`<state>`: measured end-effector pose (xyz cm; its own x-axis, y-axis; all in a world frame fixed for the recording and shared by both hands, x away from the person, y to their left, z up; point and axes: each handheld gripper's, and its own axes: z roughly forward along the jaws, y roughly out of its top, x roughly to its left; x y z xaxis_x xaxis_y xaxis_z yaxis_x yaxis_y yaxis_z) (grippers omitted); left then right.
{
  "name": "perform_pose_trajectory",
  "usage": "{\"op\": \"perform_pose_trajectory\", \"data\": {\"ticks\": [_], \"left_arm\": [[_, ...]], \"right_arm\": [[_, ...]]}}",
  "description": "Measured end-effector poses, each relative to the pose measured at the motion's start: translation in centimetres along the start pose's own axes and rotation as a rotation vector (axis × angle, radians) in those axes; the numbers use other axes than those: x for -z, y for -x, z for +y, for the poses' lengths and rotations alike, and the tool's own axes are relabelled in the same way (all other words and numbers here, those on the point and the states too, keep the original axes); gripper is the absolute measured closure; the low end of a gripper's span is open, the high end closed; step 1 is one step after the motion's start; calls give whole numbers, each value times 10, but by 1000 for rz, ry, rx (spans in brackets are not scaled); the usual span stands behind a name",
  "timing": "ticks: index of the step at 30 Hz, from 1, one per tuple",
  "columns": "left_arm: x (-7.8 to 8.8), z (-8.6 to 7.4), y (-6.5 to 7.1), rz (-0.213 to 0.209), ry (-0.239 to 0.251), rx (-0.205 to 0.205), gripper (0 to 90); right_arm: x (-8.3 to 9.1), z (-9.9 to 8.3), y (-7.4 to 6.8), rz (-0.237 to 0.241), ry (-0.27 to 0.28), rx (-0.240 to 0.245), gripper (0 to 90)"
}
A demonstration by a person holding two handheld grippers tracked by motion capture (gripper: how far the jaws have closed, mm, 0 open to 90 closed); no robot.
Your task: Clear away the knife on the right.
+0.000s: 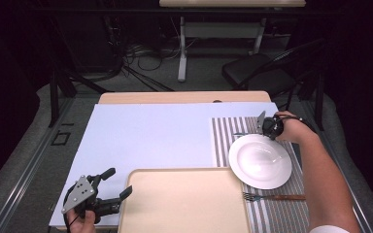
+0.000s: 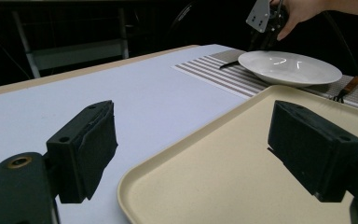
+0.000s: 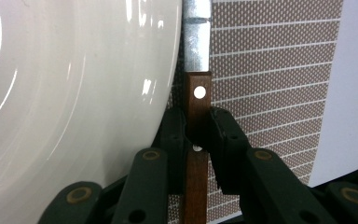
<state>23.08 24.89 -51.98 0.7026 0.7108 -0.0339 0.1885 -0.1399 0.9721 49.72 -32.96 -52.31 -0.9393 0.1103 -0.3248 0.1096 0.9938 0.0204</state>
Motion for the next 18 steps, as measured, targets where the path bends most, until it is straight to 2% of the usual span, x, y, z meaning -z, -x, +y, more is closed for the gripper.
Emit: {"op": "perform_pose_trajectory", "data": {"ticks": [1, 2, 5, 7, 10, 11, 12, 13, 14, 15, 16, 17, 18], "left_arm": [[0, 0, 0, 0, 1, 1, 156], [0, 0, 0, 0, 1, 1, 156], [0, 0, 0, 0, 1, 0, 156], [0, 0, 0, 1, 1, 1, 156], [0, 0, 0, 1, 1, 2, 156], [0, 0, 0, 3, 0, 2, 156], [-1, 0, 0, 2, 0, 3, 156], [-1, 0, 0, 2, 0, 3, 156], [-1, 0, 0, 2, 0, 3, 156], [-1, 0, 0, -1, 2, 2, 156], [-1, 1, 0, 2, 1, 1, 156], [-1, 0, 0, 2, 1, 3, 156], [-1, 0, 0, 2, 1, 3, 156]], "right_arm": [[1, -1, 0, -8, 19, -13, 771], [2, -1, 2, -11, 29, 4, 771], [8, -2, 2, -15, 7, -15, 771], [10, -3, 3, -31, 42, -18, 771], [18, -5, 2, -46, 44, -41, 771], [21, -4, 3, -52, 53, -30, 771], [16, -6, 1, -88, 152, -55, 771], [16, -6, 1, -88, 152, -55, 771], [35, -1, 5, -24, -44, -39, 771], [35, -1, 5, -24, -44, -39, 771], [25, -5, 2, -78, 120, -60, 771], [41, 0, 3, -40, -48, -68, 771], [41, 0, 3, -40, -48, -68, 771]]}}
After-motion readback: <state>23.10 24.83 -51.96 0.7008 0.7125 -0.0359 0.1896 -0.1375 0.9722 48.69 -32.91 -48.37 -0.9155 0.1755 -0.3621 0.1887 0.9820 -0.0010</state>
